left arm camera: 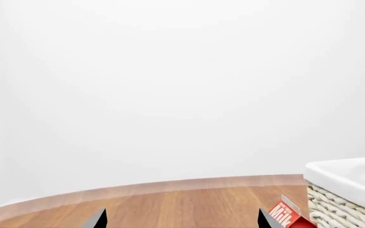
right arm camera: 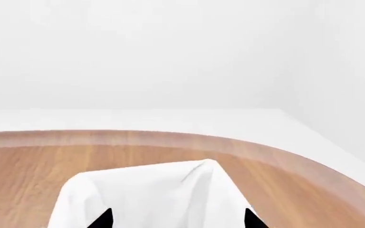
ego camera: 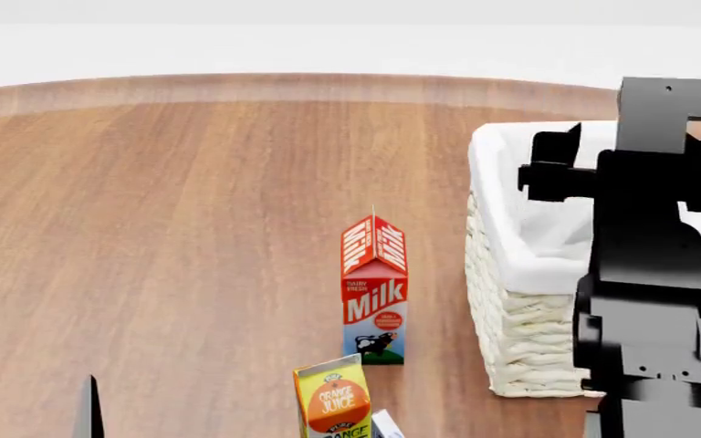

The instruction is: Pick up the tomato sauce, and put it in the basket.

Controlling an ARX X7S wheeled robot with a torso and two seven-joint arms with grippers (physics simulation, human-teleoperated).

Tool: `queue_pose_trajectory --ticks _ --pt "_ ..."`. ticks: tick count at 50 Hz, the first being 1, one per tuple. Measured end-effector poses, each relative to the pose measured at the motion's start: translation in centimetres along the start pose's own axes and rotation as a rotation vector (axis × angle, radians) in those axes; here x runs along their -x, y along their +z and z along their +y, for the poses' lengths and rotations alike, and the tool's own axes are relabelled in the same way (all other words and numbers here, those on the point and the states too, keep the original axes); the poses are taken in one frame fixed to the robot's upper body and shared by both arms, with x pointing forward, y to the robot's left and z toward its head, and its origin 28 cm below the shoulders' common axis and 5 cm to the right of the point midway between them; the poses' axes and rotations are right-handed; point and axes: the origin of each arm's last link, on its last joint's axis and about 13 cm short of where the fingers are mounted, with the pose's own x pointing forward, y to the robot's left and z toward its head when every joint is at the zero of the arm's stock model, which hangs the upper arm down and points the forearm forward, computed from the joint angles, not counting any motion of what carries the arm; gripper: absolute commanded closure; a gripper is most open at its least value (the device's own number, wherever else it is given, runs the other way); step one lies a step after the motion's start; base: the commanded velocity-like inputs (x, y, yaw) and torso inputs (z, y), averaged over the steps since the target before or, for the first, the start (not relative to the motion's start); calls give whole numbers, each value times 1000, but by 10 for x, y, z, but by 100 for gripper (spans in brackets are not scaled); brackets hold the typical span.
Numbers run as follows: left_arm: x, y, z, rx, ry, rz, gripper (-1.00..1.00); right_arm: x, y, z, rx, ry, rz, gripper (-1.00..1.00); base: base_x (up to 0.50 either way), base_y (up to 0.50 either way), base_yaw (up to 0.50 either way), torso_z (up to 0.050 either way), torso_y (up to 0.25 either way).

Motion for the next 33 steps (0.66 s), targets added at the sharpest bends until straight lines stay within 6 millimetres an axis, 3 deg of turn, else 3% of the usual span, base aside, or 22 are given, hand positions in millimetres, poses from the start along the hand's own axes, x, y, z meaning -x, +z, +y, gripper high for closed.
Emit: queue_pose_trajectory --ticks 4,8,18,33 --pt "0 0 0 0 -1 0 -100 3 7 2 -20 27 -50 -100 0 0 0 0 0" --pt "0 0 0 0 -2 1 -100 14 26 2 -39 54 -157 -100 0 0 0 0 0" --pt "0 -1 0 0 -3 1 -100 64 61 0 -69 113 -390 -100 0 0 0 0 0" --pt "0 -1 -1 -1 -5 0 -100 119 69 -4 -116 158 -622 -100 0 0 0 0 0"
